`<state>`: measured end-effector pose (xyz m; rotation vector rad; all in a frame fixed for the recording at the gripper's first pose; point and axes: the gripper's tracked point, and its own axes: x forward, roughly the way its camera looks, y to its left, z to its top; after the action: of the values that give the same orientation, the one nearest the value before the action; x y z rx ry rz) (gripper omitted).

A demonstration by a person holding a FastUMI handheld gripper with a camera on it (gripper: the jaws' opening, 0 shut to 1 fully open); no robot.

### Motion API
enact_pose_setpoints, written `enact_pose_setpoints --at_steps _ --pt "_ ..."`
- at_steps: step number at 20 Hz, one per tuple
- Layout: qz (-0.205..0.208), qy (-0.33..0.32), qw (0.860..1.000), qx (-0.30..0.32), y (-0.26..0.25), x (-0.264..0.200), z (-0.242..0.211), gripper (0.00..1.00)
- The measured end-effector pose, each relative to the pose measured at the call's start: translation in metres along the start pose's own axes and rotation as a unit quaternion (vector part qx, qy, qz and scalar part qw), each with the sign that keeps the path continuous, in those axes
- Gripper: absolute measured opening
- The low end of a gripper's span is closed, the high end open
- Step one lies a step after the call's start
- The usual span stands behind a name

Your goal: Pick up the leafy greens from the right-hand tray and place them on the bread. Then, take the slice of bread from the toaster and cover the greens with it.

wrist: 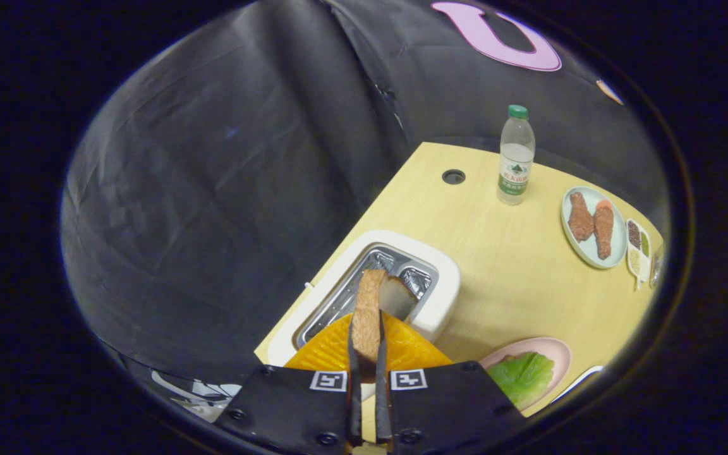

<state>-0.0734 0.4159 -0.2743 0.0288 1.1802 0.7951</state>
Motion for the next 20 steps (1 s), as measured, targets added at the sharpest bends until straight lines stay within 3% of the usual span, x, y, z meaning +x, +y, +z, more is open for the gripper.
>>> enact_pose_setpoints --at_steps 12,20 --pt "0.082 -0.066 0.990 0.091 -0.024 -0.064 0.011 0.11" --pt "0.070 -0.085 0.989 0.100 -0.073 -0.085 -0.007 0.11"
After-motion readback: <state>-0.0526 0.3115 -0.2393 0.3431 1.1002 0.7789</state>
